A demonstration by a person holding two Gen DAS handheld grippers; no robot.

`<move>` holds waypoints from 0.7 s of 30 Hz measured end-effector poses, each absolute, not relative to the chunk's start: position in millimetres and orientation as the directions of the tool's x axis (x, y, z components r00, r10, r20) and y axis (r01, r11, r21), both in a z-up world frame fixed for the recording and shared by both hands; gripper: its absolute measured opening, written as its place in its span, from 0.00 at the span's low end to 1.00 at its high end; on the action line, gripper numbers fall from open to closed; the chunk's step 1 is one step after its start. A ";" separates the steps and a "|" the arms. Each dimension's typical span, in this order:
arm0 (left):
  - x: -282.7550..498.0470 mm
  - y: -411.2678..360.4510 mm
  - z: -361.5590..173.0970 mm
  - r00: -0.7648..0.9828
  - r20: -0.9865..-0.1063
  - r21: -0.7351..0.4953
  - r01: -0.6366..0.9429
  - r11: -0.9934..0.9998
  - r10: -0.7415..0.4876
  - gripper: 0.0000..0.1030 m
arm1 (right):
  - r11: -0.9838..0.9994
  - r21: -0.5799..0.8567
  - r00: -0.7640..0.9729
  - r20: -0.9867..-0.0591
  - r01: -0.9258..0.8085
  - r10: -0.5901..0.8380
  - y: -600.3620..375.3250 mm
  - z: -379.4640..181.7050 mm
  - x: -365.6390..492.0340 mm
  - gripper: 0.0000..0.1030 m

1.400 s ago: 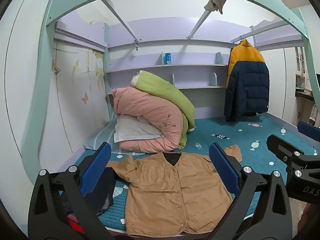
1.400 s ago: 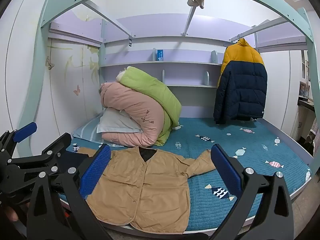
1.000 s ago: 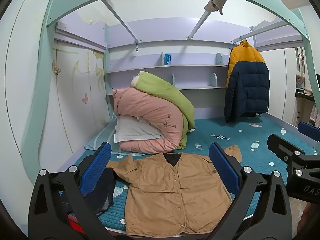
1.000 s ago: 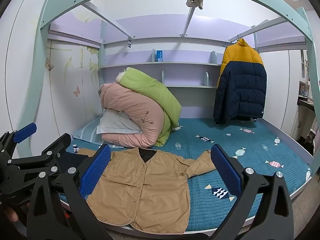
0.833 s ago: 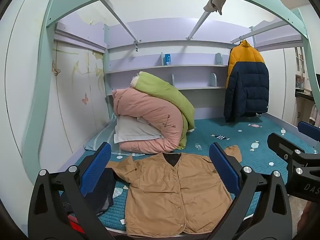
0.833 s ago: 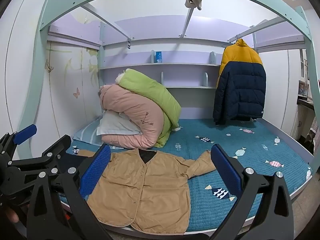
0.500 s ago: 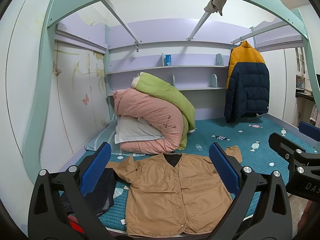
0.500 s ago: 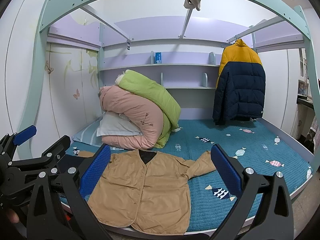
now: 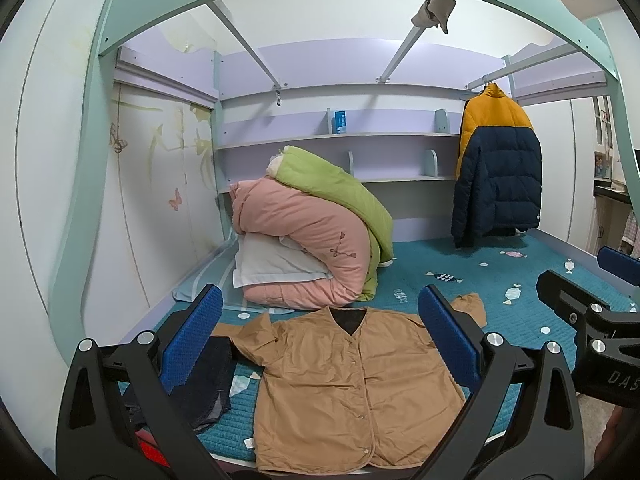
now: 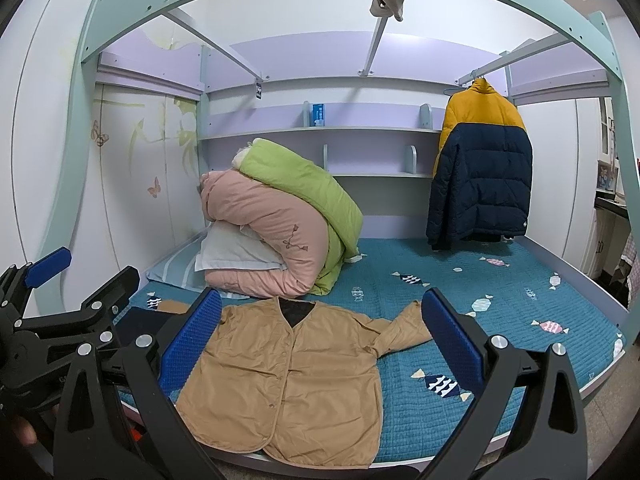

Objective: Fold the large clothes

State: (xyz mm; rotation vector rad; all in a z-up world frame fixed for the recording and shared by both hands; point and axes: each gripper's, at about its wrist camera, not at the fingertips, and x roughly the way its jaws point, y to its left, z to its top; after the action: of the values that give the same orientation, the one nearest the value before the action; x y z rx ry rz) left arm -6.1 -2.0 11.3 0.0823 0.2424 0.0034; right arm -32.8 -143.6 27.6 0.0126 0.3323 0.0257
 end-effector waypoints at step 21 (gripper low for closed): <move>-8.8 3.8 9.0 0.972 -0.235 0.079 0.003 0.997 0.016 0.95 | 1.000 0.014 0.945 -0.327 -0.025 0.028 -135.5 27.6 -34.5 0.94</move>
State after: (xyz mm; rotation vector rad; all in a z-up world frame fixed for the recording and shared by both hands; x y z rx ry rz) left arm -8.8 3.8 9.0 0.0788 0.2376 0.0063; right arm -34.5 -135.5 27.6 0.0096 0.3336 0.0272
